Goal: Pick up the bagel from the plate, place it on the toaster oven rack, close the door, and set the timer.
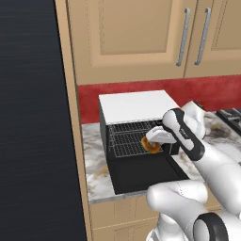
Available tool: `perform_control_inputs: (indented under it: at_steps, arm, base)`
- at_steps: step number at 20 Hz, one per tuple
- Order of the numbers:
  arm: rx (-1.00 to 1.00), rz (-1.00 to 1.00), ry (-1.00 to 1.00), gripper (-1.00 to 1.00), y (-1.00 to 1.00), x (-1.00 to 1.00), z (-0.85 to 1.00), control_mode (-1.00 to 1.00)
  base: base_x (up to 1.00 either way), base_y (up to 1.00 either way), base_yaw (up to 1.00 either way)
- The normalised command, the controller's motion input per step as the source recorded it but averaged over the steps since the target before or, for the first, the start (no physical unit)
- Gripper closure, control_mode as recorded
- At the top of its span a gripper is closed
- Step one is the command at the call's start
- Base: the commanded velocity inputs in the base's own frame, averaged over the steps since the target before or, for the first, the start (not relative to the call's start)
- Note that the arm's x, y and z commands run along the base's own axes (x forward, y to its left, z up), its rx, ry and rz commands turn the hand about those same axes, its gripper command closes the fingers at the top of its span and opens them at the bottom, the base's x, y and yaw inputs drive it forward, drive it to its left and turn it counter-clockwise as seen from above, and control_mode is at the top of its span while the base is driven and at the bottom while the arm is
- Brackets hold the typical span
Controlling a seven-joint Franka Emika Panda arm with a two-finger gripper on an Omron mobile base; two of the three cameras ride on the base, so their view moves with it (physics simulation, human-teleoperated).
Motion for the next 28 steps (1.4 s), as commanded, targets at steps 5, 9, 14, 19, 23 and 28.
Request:
perform_control_inputs:
  at_steps: [5, 9, 14, 19, 23, 28]
  arm:
    - [0.06, 0.0, -0.06, 1.0, 0.05, 0.15, 0.0, -1.0]
    - [0.04, 0.0, -0.02, 1.0, 0.06, 0.15, -0.02, -1.0]
    - [0.02, 0.0, 0.0, 1.0, 0.01, 0.13, -0.04, -1.0]
    - [0.0, 0.0, 0.0, 1.0, 0.01, 0.15, -0.02, -1.0]
    - [0.0, 0.0, -0.02, 1.0, 0.0, 0.17, -0.05, -1.0]
    - [0.0, -0.01, -0.04, 1.0, 0.0, 0.16, -0.1, -1.0]
  base:
    - [0.0, 0.0, 0.0]
    - [0.0, 0.0, 0.0]
    - [0.0, 0.0, 0.0]
    - [0.0, 0.0, 0.0]
    - [0.0, 0.0, 0.0]
    - [0.0, 0.0, 0.0]
